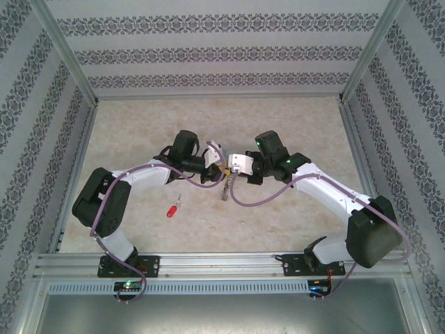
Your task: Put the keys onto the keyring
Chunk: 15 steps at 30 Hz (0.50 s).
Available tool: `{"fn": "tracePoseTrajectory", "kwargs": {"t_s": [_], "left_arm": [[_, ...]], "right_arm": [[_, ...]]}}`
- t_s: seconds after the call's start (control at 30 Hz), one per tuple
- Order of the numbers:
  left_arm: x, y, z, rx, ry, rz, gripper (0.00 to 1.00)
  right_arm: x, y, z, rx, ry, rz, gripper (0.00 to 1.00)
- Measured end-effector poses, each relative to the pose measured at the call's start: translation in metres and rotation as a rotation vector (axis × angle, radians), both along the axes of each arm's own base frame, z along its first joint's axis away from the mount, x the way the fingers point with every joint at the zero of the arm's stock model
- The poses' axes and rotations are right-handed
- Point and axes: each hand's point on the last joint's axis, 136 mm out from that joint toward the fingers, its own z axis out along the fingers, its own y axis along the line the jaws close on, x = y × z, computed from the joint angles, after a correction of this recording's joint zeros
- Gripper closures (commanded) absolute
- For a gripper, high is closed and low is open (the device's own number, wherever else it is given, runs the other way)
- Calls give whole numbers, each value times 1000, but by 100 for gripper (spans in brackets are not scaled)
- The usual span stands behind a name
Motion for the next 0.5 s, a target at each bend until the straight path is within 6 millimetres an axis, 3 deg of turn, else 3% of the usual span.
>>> {"fn": "tracePoseTrajectory", "kwargs": {"t_s": [0.5], "left_arm": [[0,-1,2,-6,-5,-7,71]], "right_arm": [[0,0,2,14,4,2,100]]}}
